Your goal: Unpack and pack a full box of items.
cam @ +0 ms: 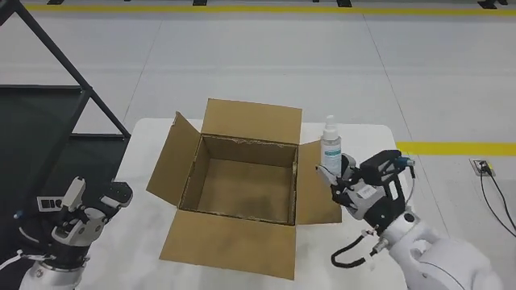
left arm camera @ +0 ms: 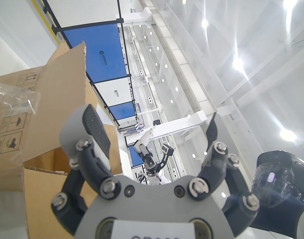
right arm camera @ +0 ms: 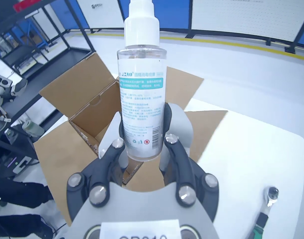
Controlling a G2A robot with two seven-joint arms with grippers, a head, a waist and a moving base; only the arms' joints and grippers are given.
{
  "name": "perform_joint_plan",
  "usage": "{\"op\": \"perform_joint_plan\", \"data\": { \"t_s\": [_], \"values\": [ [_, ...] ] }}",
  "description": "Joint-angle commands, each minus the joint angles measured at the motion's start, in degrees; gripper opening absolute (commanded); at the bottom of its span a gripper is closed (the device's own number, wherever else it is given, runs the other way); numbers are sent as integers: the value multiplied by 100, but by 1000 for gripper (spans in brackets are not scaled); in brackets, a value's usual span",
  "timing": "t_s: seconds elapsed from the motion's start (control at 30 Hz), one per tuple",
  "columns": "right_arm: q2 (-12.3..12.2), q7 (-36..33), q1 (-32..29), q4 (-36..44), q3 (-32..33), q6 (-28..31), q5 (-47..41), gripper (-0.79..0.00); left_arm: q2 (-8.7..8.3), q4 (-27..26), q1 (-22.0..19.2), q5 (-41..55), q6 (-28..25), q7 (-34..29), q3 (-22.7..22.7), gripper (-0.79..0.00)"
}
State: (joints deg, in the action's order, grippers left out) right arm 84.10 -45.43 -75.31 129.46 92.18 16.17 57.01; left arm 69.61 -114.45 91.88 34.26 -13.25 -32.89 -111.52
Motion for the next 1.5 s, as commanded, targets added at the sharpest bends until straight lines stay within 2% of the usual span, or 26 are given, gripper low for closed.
{"op": "perform_joint_plan", "data": {
  "t_s": [0.0, 0.23, 0.5, 0.6, 1.03, 1.2, 1.47],
  "values": [
    [-25, 106, -270, 73, 420, -20, -280, -785, -1, -3, -4, -5, -7, 4, 13, 0],
    [-123, -11, -872, -227, 1352, -60, -968, -785, -6, -10, -15, -35, 2, 15, 76, 0],
    [-297, -1164, -547, -1482, 1759, -109, -1841, -785, -14, -54, -51, -142, 35, 43, 174, 0],
    [-354, -1589, -300, -1897, 1689, -207, -1901, -785, -16, -48, -56, -155, 43, 49, 196, 0],
    [-355, -1564, -308, -1899, 1678, -211, -1887, -785, -23, -74, 37, -156, -20, 91, 174, 0],
    [-400, -1621, -147, -2225, 1217, -740, -1199, -785, -18, -22, 129, -44, -112, 131, 91, 0],
    [-496, -1891, 228, -2965, 830, -1162, -556, -785, -27, -61, 106, -39, -79, 112, 53, 0]
  ]
}}
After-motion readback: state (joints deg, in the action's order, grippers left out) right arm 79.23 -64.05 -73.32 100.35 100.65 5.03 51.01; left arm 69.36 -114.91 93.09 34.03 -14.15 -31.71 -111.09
